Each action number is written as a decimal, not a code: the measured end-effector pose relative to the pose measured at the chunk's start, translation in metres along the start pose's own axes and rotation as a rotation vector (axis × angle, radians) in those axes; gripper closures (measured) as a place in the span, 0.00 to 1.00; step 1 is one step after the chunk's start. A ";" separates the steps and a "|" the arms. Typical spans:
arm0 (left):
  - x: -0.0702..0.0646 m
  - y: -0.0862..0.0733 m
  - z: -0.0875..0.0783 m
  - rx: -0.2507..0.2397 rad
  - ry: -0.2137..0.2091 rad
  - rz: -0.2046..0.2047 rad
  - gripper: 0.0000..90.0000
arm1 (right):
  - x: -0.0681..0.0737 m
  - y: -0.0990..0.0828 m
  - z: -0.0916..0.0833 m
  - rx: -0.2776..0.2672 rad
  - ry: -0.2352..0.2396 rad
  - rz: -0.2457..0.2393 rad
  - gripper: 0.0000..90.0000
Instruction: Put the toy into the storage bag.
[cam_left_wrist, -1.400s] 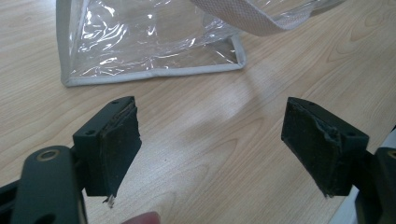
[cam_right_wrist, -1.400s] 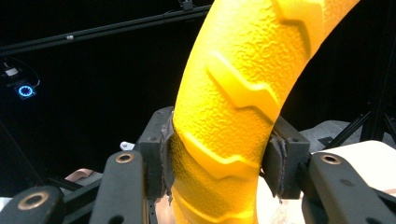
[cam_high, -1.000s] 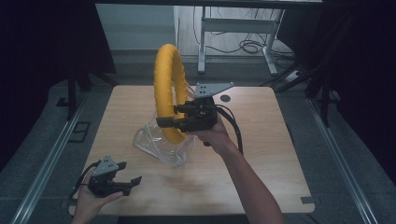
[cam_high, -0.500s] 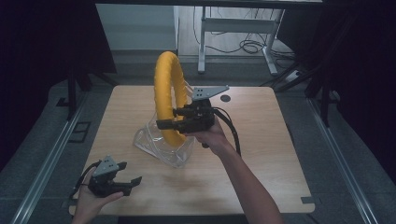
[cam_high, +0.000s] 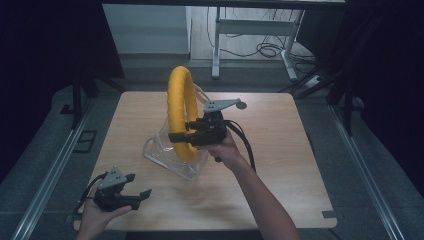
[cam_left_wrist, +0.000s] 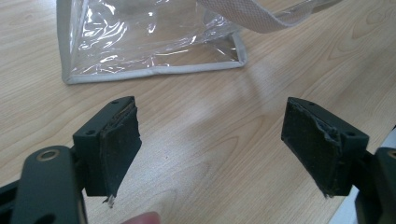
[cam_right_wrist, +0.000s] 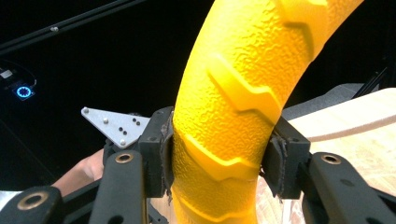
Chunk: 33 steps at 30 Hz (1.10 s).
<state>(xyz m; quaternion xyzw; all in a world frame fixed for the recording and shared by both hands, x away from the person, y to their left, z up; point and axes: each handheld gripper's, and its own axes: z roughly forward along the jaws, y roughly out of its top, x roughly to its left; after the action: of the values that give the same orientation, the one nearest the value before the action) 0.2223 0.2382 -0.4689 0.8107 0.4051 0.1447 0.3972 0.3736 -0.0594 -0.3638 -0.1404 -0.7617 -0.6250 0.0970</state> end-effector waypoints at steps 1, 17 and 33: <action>0.000 0.000 0.000 0.001 -0.001 0.001 0.21 | 0.000 -0.001 0.001 0.003 0.000 0.001 0.56; 0.000 0.000 0.000 0.001 0.001 0.000 0.21 | -0.015 -0.025 0.012 0.049 -0.009 0.052 0.55; -0.001 0.000 0.001 0.002 -0.001 -0.001 0.21 | -0.023 -0.029 0.001 0.005 -0.070 0.064 0.52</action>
<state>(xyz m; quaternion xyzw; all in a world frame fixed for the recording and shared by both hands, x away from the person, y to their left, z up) 0.2222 0.2370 -0.4697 0.8109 0.4054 0.1438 0.3968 0.3860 -0.0662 -0.3983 -0.1862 -0.7614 -0.6143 0.0907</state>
